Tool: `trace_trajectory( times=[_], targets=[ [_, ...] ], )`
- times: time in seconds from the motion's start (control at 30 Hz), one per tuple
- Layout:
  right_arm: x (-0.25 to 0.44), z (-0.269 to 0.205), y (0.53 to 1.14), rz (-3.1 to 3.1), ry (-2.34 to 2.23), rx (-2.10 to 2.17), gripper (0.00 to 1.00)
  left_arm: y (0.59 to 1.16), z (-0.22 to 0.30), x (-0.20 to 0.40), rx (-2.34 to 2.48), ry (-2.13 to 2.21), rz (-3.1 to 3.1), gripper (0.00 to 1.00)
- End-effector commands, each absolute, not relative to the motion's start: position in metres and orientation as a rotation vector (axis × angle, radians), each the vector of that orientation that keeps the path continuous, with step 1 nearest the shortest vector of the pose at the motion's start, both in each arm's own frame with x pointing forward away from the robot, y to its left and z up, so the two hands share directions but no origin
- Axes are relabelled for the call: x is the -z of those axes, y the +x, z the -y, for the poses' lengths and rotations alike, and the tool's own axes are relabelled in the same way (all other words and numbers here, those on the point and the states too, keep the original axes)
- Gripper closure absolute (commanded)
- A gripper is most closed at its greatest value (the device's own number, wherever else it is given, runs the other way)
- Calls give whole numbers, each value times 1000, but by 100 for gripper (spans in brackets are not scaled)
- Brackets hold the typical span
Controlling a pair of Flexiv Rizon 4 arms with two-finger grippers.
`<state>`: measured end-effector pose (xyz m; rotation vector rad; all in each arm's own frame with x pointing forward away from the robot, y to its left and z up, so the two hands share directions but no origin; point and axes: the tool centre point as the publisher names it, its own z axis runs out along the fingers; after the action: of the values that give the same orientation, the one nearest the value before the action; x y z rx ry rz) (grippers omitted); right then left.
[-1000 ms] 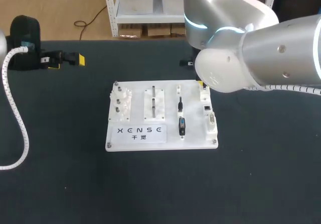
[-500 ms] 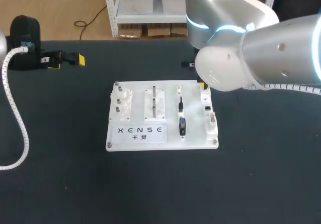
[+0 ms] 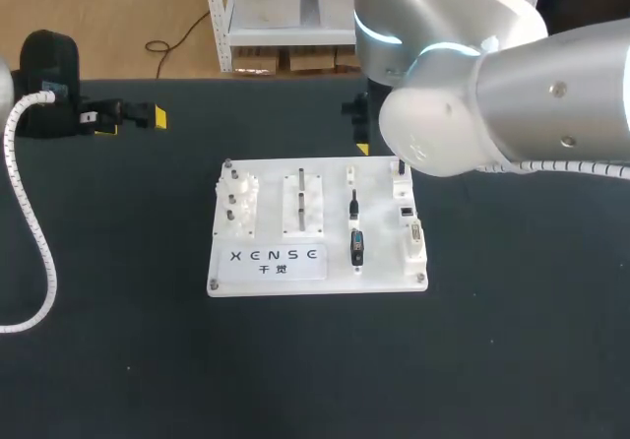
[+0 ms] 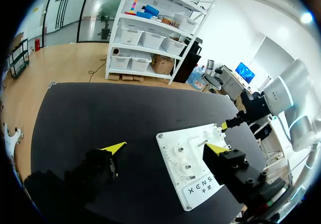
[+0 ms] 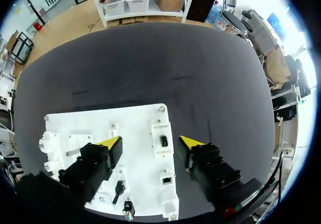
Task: Insert the USB connector, Ethernet cable, and multi-pin plug into their matching sockets one by one.
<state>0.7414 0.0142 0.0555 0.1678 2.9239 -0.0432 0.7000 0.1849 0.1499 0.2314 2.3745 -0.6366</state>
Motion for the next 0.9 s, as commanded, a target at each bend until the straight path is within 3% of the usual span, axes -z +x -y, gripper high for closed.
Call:
trace_trajectory(
  times=[0.03,0.9],
  targets=[
    [-66,-17,722,-2882,165,32,0,700,-185,-150,637,231,-2374,0],
    [-32,-61,671,-3054,7,-1,0,700,-185,-150,637,231,-2374,0]
  ],
)
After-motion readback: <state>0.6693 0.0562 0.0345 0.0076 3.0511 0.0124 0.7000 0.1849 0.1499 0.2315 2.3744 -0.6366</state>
